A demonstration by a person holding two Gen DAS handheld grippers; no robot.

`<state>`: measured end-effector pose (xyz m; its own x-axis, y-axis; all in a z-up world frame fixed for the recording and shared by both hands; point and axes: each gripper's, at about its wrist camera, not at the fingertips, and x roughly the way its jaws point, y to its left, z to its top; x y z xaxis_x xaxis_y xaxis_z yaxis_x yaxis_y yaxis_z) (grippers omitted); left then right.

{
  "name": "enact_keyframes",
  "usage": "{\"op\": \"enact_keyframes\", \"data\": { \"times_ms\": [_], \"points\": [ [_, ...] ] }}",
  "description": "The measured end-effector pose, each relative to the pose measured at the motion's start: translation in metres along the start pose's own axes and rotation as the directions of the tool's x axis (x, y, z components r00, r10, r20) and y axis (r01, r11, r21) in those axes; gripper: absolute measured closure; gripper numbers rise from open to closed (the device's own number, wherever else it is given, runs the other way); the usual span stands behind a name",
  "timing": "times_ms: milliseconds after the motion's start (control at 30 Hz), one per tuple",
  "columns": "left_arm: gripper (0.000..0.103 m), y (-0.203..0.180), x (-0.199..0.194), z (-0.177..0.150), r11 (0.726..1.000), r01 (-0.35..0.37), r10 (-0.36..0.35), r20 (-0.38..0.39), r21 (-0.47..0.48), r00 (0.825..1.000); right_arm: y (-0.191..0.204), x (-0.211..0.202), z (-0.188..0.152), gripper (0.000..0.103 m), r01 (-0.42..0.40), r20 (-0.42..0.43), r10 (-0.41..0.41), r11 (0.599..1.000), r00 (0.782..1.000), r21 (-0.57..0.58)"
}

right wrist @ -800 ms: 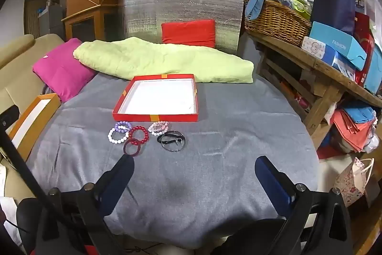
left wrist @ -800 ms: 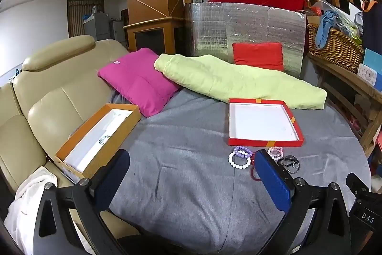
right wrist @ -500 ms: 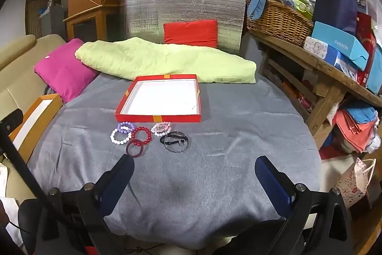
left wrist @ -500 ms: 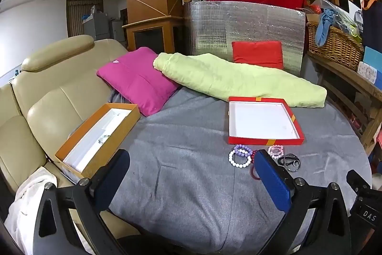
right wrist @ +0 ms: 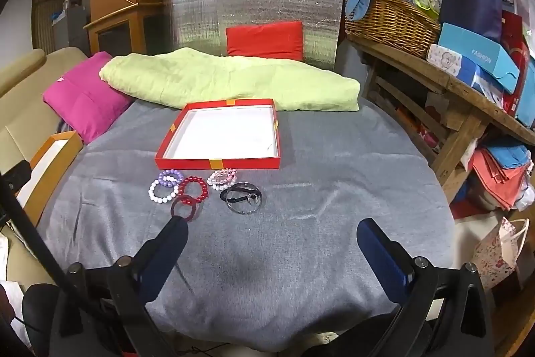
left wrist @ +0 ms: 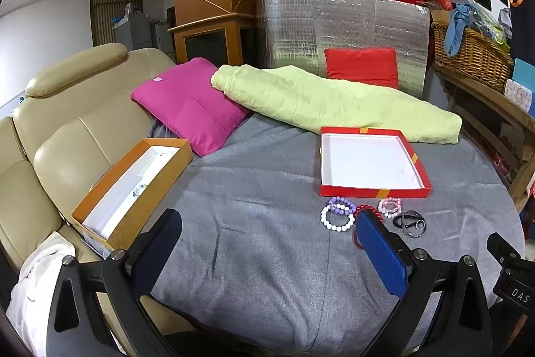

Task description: Organize jewelry

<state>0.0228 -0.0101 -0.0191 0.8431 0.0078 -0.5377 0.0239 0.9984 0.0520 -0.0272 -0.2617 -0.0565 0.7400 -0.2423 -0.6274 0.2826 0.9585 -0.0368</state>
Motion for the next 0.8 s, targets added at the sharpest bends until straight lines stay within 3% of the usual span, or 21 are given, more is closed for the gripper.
{"op": "enact_keyframes", "data": {
  "times_ms": [300,633,800],
  "points": [
    [0.000,-0.006,0.032,-0.003,1.000,-0.003,0.004,-0.077,0.011,0.997,-0.007,0.033,0.000,0.001,-0.003,-0.049,0.004,1.000,0.999,0.026],
    [0.000,-0.015,0.066,-0.001,1.000,0.007,-0.006,-0.097,0.017,0.995,-0.008,0.066,0.004,0.001,-0.003,-0.078,0.006,1.000,0.997,0.031],
    [0.000,-0.021,0.107,-0.008,0.997,0.070,-0.065,-0.144,0.029,0.987,-0.017,0.098,-0.001,0.007,-0.096,-0.112,0.100,0.995,0.989,0.040]
  ]
}}
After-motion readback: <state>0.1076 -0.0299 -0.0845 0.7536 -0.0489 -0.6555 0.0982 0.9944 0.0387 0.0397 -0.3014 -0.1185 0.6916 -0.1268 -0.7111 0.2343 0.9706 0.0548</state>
